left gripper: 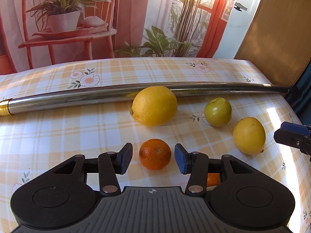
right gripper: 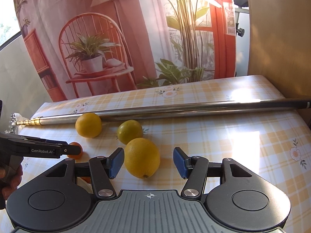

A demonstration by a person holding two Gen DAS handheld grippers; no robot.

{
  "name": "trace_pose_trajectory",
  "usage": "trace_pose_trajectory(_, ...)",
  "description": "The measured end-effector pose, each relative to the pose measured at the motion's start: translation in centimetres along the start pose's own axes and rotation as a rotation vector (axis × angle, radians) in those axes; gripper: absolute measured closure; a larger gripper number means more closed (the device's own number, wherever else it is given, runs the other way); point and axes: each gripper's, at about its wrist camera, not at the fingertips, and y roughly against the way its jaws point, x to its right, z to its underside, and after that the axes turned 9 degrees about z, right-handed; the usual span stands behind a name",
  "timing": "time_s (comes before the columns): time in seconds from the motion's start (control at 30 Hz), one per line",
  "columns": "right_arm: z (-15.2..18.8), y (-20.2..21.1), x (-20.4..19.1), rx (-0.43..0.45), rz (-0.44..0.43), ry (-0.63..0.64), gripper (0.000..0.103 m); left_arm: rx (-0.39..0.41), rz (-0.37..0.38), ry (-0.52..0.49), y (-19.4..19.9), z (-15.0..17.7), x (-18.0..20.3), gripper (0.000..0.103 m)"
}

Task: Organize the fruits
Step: 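Grasp a small orange with the left tool while the right tool returns to the fruit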

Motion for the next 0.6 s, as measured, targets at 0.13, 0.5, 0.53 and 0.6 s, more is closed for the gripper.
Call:
trace_pose_trajectory(0.13, -0.1, -0.4, 0.1, -0.006, -0.001, -0.002, 0.050, -0.010, 0.003, 0.001, -0.5, 0.1, -0.1, 0.064)
trace_pose_trajectory(0.5, -0.5, -1.0, -0.6, 0.001, -0.017, 0.023, 0.050, 0.055, -0.011, -0.024, 1.9, 0.8, 0.2, 0.065)
trace_pose_trajectory(0.53, -0.7, -1.0, -0.7, 0.007, -0.020, 0.030, 0.050, 0.069, -0.014, -0.028, 2.4, 1.0, 0.4, 0.065)
trace_pose_trajectory(0.6, -0.9, -1.2, -1.0, 0.016, -0.029, 0.044, 0.050, 0.092, -0.021, -0.033, 3.3, 1.2, 0.6, 0.065)
